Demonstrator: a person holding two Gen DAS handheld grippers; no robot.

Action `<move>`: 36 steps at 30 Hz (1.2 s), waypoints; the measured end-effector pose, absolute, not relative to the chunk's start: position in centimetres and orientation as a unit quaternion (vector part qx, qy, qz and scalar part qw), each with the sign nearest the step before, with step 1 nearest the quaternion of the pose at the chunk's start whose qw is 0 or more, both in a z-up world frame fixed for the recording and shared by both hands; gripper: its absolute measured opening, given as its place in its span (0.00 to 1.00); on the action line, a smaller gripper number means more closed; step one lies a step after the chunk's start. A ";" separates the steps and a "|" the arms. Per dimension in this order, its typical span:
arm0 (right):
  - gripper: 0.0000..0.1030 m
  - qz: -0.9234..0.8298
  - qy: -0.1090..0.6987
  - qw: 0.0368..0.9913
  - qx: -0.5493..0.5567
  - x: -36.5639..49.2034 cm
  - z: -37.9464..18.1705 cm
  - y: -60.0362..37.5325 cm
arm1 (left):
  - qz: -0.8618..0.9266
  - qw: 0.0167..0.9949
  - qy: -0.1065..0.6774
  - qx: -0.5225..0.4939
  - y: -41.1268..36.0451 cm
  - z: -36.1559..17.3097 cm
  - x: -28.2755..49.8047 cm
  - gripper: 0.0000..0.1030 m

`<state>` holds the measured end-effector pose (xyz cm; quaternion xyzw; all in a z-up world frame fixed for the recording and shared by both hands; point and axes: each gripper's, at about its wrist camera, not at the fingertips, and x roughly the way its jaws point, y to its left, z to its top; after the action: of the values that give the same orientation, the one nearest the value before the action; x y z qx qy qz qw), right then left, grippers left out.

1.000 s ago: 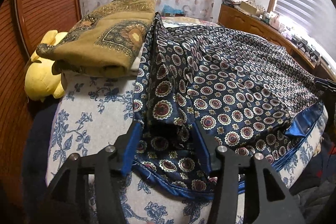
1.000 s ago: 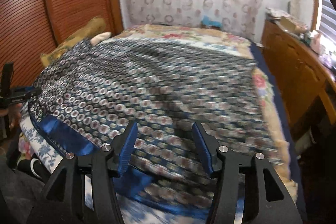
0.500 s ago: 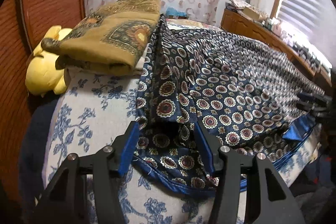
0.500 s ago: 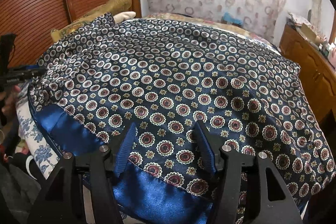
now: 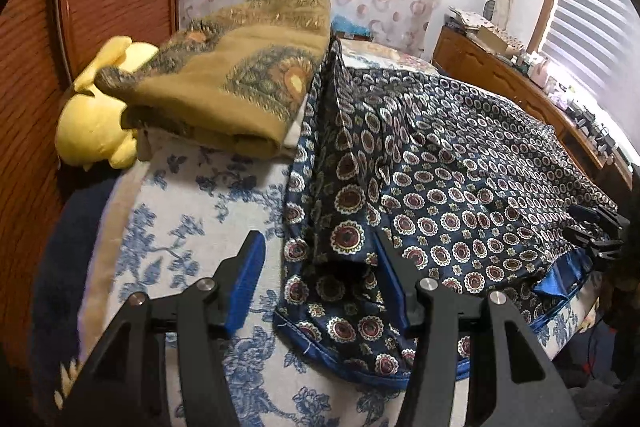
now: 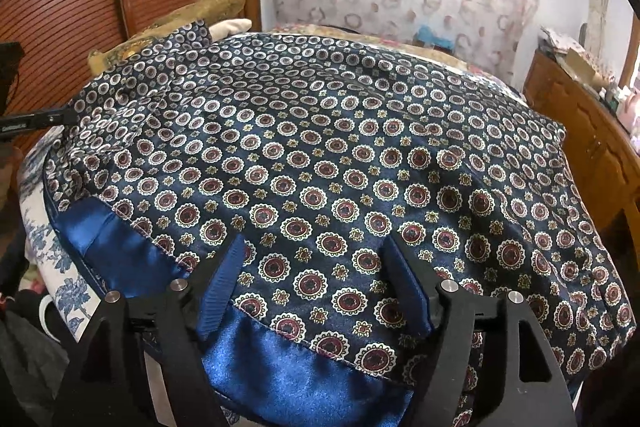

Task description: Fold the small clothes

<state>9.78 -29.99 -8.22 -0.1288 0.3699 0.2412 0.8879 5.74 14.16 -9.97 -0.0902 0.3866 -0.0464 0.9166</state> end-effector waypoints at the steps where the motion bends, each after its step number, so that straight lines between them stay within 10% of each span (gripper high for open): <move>1: 0.71 0.241 0.369 0.888 -0.129 9.8 -8.2 -30.0 | -0.051 0.916 0.386 -0.094 14.2 -10.1 5.7 0.52; 14: 0.71 0.244 0.367 0.888 -0.130 9.5 -8.4 -29.9 | -0.085 0.907 0.395 -0.119 14.0 -10.9 6.1 0.01; 36: 0.71 0.204 0.338 0.916 -0.066 8.2 -4.9 -37.6 | -0.294 0.909 0.292 -0.041 -3.1 1.9 10.6 0.00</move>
<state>8.18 -37.64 -4.93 -0.0658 0.3382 0.2035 0.9165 10.56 -3.12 1.93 -0.0412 0.2917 -0.2938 0.9093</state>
